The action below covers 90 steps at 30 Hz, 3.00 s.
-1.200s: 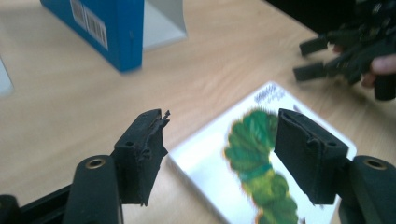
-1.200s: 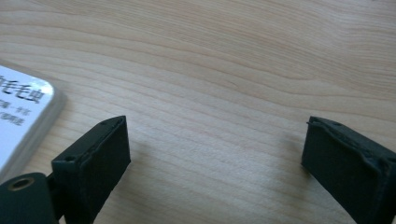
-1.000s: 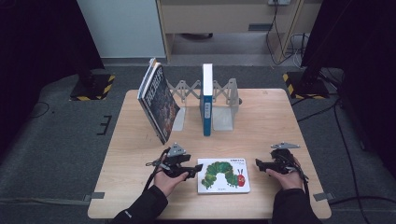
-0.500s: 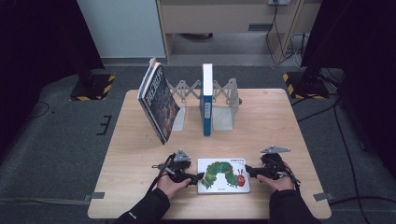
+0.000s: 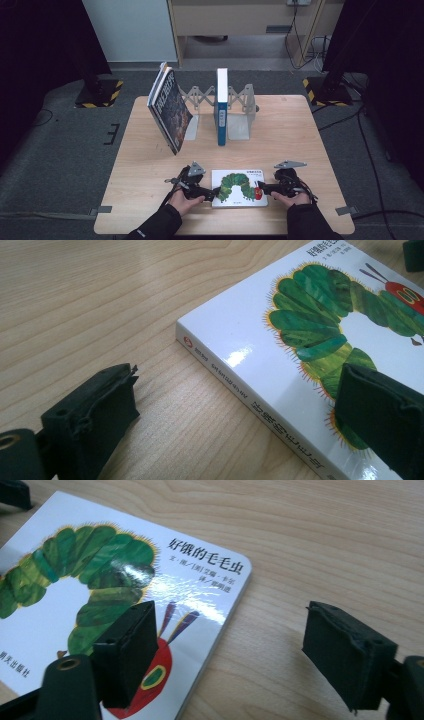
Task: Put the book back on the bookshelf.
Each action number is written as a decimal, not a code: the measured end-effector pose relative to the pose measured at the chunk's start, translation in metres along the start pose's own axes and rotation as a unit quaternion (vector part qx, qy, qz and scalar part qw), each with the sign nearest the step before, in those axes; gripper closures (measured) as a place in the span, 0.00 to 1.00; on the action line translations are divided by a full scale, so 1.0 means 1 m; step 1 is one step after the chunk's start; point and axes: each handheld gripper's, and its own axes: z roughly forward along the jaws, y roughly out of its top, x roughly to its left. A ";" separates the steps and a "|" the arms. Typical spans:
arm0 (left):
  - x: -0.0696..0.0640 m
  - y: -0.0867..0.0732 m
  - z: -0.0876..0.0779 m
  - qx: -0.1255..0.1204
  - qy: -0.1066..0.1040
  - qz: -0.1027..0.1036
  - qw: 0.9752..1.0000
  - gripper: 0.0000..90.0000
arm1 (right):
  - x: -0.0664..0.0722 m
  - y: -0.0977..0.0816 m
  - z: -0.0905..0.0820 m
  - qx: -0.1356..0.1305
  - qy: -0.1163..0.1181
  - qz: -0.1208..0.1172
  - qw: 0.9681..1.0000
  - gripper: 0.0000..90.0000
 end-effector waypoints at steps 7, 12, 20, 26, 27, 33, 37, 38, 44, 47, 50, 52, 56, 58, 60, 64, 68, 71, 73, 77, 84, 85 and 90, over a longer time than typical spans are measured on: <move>0.000 0.000 0.000 0.000 -0.003 -0.001 1.000 0.01 | 0.006 0.001 0.005 0.007 0.019 -0.006 1.000 0.36; -0.006 0.005 -0.007 0.030 -0.001 -0.020 0.999 0.12 | 0.009 0.002 0.009 0.007 0.041 -0.005 0.999 0.41; -0.022 0.004 -0.004 0.029 -0.022 -0.016 0.999 0.24 | 0.008 0.002 0.011 0.017 0.050 0.008 0.999 0.43; -0.024 0.004 -0.003 0.030 -0.029 -0.015 0.999 0.25 | 0.008 0.002 0.012 0.021 0.058 0.018 0.998 0.44; -0.023 0.005 -0.003 0.030 -0.031 -0.015 0.999 0.25 | 0.007 0.002 0.011 0.015 0.060 0.020 0.998 0.44; -0.022 0.005 -0.002 0.029 -0.035 -0.017 0.999 0.23 | 0.005 0.005 0.009 0.001 0.069 0.029 0.997 0.44; -0.023 0.005 -0.001 0.027 -0.033 -0.009 0.999 0.21 | 0.004 0.005 0.009 0.003 0.075 0.033 0.997 0.43; -0.023 0.005 0.000 0.026 -0.033 -0.008 0.999 0.20 | 0.003 0.005 0.009 0.001 0.075 0.033 0.997 0.43; -0.020 0.009 0.003 0.013 -0.043 -0.007 0.999 0.22 | 0.000 0.009 0.007 -0.034 0.120 0.053 0.991 0.50; -0.022 0.009 0.005 0.015 -0.035 -0.004 0.999 0.22 | 0.006 0.014 0.009 -0.042 0.137 0.060 0.988 0.48; -0.023 0.008 0.005 0.019 -0.031 -0.001 0.999 0.21 | 0.002 0.014 0.012 -0.022 0.102 0.049 0.993 0.41; -0.022 0.007 0.005 0.020 -0.032 -0.001 0.999 0.21 | -0.002 0.011 0.011 -0.022 0.085 0.051 0.995 0.40; -0.023 0.007 0.003 0.024 -0.035 0.000 0.999 0.22 | -0.005 0.008 0.011 -0.012 0.072 0.056 0.996 0.40; -0.023 0.007 0.002 0.026 -0.036 0.001 0.999 0.22 | -0.005 0.006 0.013 -0.001 0.067 0.055 0.996 0.40; -0.024 0.006 0.002 0.026 -0.038 0.002 0.999 0.23 | -0.005 0.005 0.014 0.004 0.071 0.058 0.996 0.40; -0.024 0.006 0.002 0.026 -0.038 0.002 0.999 0.22 | -0.004 0.005 0.014 0.001 0.077 0.064 0.995 0.40; -0.024 0.006 0.002 0.025 -0.041 0.002 0.999 0.20 | -0.006 0.005 0.011 -0.010 0.087 0.078 0.993 0.41; -0.023 0.007 0.003 0.019 -0.040 0.001 0.999 0.19 | -0.007 0.006 0.008 -0.026 0.094 0.083 0.992 0.41; -0.023 0.007 0.003 0.014 -0.039 0.003 0.999 0.19 | -0.008 0.007 0.008 -0.034 0.096 0.082 0.991 0.41; -0.022 0.008 0.003 0.009 -0.044 0.002 0.999 0.17 | -0.010 0.013 0.003 -0.078 0.115 0.094 0.986 0.41; -0.022 0.007 0.004 0.005 -0.052 0.003 0.999 0.12 | -0.009 0.016 0.000 -0.114 0.131 0.101 0.980 0.37; -0.022 0.007 0.004 0.004 -0.053 0.004 0.999 0.11 | -0.009 0.016 0.000 -0.116 0.131 0.102 0.979 0.36; -0.022 0.006 0.005 0.002 -0.057 0.007 0.998 0.07 | -0.004 0.016 -0.002 -0.123 0.130 0.093 0.979 0.30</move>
